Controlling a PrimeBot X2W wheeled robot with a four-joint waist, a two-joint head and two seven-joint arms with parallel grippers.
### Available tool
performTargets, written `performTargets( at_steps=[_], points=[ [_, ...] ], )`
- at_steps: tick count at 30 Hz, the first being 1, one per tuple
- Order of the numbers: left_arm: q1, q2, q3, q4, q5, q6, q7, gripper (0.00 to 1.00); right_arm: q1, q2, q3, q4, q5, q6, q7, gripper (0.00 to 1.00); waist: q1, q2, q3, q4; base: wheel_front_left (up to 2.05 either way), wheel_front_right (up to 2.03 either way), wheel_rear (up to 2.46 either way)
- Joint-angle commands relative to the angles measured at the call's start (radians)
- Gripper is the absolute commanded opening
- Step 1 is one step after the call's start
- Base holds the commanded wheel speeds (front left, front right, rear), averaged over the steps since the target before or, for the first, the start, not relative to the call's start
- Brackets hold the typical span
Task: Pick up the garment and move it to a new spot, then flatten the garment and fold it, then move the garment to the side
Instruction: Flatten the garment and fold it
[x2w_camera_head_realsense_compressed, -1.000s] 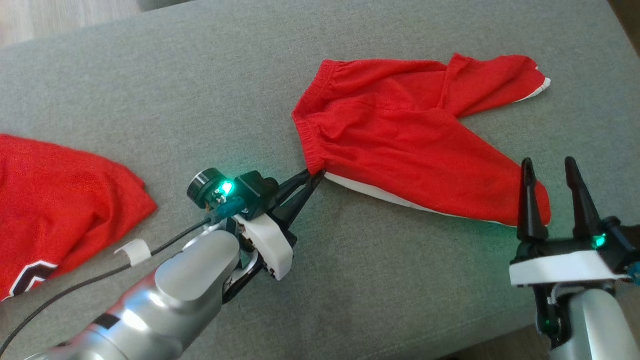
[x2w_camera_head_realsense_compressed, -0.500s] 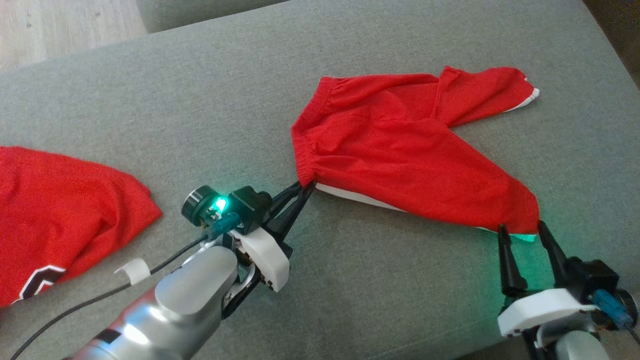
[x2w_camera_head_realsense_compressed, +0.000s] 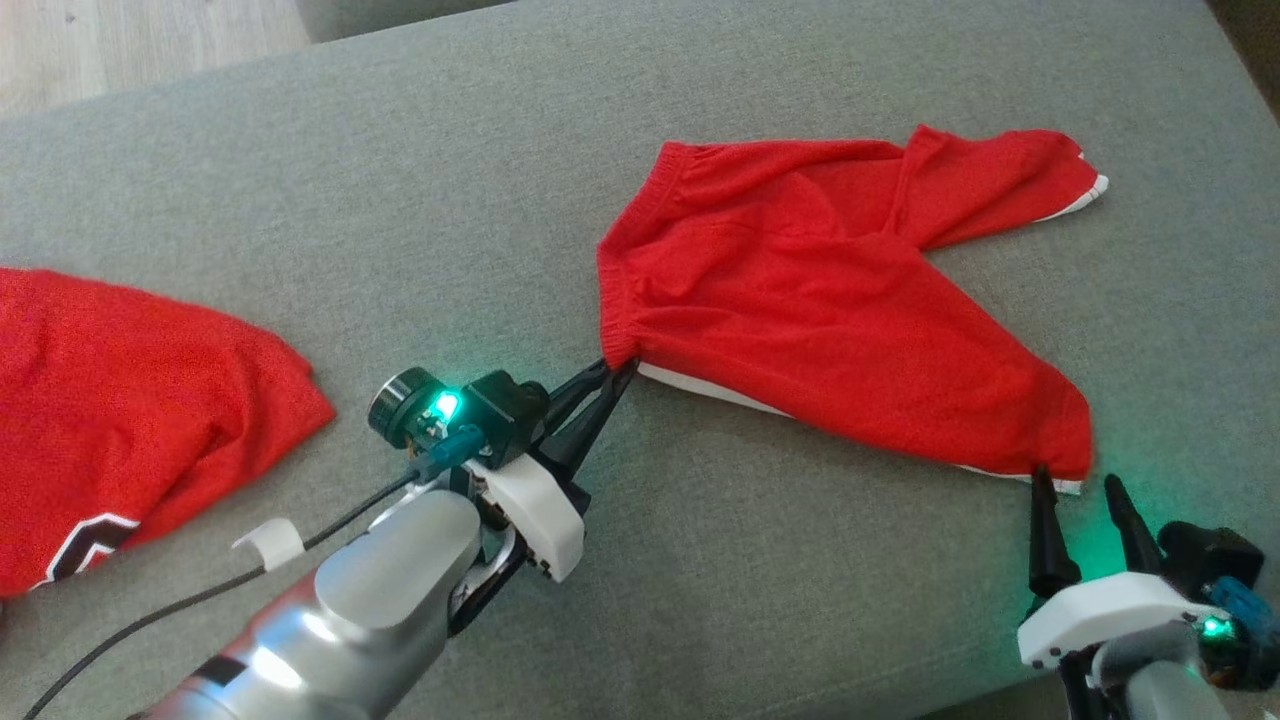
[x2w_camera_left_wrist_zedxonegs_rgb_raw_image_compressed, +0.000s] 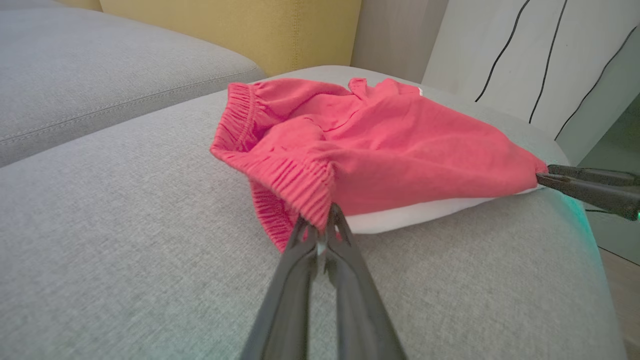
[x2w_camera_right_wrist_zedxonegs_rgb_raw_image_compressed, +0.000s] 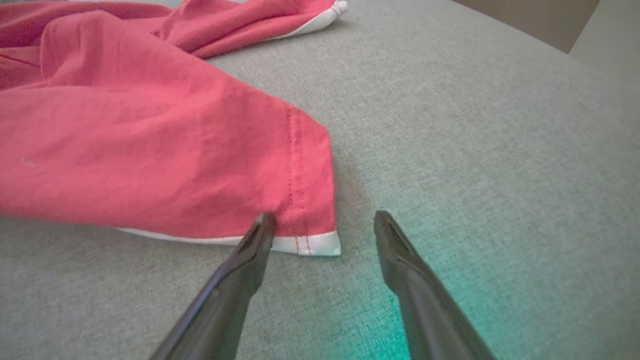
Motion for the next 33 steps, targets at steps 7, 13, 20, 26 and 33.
performTargets(
  at_steps=[7, 13, 20, 26, 33],
  points=[
    [-0.042, 0.006, 0.028, -0.020, 0.007, 0.001, -0.011, 0.00, -0.045, -0.008, 0.019, 0.074, -0.007, -0.001, -0.019, 1.00, 0.0000, 0.0000, -0.007, 0.001, 0.00, 0.00, 0.00],
    [-0.043, 0.007, 0.027, -0.020, 0.007, 0.002, -0.011, 0.00, -0.064, -0.008, 0.034, 0.117, -0.007, -0.001, -0.019, 1.00, 0.0000, 0.0000, -0.008, 0.000, 0.00, 0.00, 0.00],
    [-0.045, 0.006, 0.026, -0.018, 0.006, 0.003, -0.012, 0.00, -0.077, -0.008, 0.040, 0.135, -0.007, -0.001, -0.028, 1.00, 0.0000, 0.0000, -0.008, 0.001, 0.00, 0.00, 0.00],
    [-0.049, 0.005, 0.023, -0.019, 0.006, 0.002, -0.012, 0.00, -0.085, -0.008, 0.046, 0.142, -0.013, -0.001, -0.030, 1.00, 0.0000, 0.0000, -0.005, 0.008, 0.00, 0.00, 0.00],
    [-0.050, 0.007, 0.022, -0.019, 0.005, 0.003, -0.012, 0.00, -0.083, -0.008, 0.073, 0.153, 0.016, -0.001, -0.018, 0.45, 0.0000, 0.0000, -0.005, 0.014, 0.00, 0.00, 0.00]
  ],
)
